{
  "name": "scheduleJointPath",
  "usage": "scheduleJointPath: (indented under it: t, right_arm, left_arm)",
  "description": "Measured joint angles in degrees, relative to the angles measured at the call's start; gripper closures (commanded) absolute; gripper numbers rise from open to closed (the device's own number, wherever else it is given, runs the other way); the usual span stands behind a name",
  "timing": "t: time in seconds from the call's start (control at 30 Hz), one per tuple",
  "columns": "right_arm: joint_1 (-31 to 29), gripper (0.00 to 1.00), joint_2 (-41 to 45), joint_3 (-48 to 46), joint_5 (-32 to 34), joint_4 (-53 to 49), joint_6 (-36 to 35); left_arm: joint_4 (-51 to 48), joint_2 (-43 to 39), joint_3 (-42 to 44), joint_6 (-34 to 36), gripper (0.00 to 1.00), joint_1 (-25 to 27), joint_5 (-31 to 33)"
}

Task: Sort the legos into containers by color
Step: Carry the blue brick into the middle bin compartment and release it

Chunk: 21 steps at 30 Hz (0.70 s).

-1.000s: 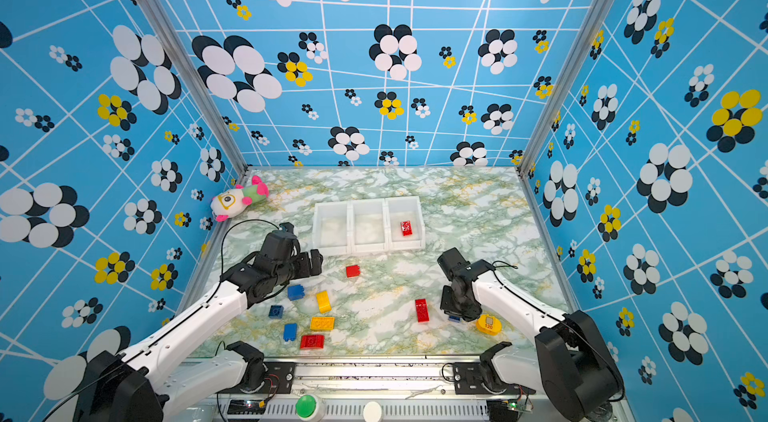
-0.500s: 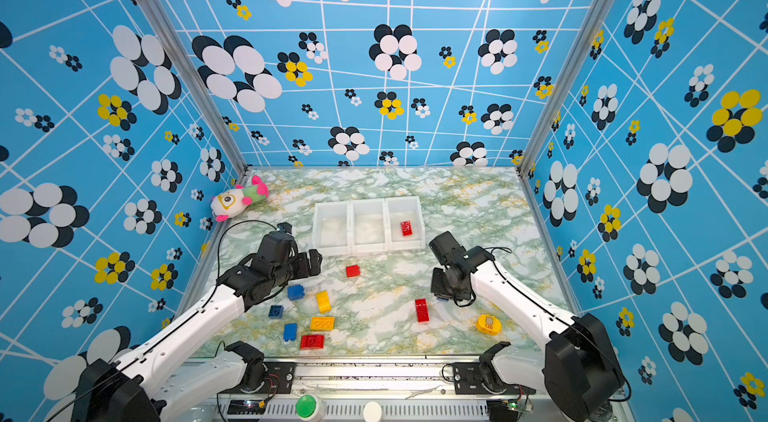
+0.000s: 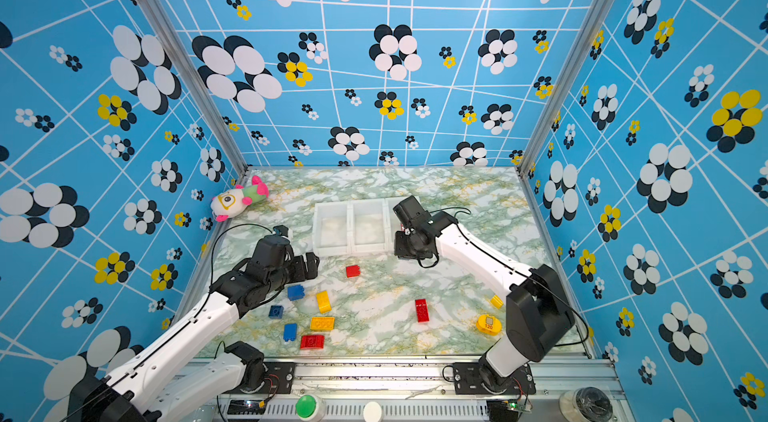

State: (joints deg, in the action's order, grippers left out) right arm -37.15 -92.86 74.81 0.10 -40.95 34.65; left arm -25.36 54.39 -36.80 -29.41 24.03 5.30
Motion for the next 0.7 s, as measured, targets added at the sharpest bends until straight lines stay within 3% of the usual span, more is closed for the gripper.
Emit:
scheduleJointPath:
  t: [0.37, 0.7]
  right_arm:
    - [-1.7, 0.76, -18.8, 23.5, -1.0, 1.8, -3.3]
    - [-1.8, 0.76, -33.3, 38.6, -0.8, -1.4, -5.6]
  left_arm:
    - [-0.2, 0.0, 0.3, 0.0, 0.01, 0.0, 0.0]
    - [-0.4, -0.2, 0.4, 0.0, 0.01, 0.0, -0.4]
